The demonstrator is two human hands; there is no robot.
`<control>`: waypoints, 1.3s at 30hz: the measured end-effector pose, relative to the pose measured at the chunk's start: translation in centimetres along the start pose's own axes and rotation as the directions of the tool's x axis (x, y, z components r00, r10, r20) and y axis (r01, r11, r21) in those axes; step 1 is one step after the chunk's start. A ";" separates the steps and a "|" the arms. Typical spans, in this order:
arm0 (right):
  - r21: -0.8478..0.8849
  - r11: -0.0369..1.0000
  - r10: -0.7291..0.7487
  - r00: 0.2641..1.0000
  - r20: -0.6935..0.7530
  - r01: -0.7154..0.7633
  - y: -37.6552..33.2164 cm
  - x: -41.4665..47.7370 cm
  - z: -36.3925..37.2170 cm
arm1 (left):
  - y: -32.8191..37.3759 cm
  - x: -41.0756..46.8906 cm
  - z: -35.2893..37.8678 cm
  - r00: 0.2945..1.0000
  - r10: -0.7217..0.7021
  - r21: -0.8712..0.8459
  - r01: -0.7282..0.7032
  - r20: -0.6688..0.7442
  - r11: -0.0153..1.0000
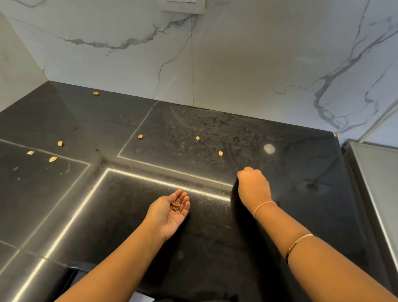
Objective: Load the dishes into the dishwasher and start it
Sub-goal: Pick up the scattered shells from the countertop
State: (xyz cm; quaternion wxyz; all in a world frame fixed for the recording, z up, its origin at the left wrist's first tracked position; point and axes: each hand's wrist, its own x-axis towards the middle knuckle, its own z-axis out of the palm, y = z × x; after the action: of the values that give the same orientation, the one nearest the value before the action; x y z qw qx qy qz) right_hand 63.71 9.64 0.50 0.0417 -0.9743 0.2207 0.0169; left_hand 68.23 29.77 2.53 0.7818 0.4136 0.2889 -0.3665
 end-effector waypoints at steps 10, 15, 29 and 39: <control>0.624 0.752 -0.179 0.977 -0.114 0.211 -2.9 -1.6 -0.9 | -2.1 1.0 2.7 0.999 -0.009 0.039 0.007 0.043 0.999; 0.731 0.597 -0.417 0.906 -0.067 0.329 -4.9 -3.2 -0.9 | -2.4 0.8 2.4 0.996 -0.010 -0.024 0.012 0.091 1.000; 0.141 0.980 -0.147 0.988 0.044 0.140 -3.3 7.1 0.4 | 1.3 0.2 -0.6 0.999 0.044 -0.080 -0.043 0.009 0.996; 0.260 0.951 -0.193 0.979 0.072 0.168 -10.9 4.0 0.2 | 5.9 -0.5 -5.7 0.993 0.090 -0.120 -0.080 0.077 0.990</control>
State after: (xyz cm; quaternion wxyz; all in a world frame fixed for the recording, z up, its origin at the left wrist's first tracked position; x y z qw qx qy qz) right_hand 72.03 17.74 0.86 0.1775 -0.9751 0.1289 0.0317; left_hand 71.86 37.11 2.69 0.8307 0.3638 0.2597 -0.3319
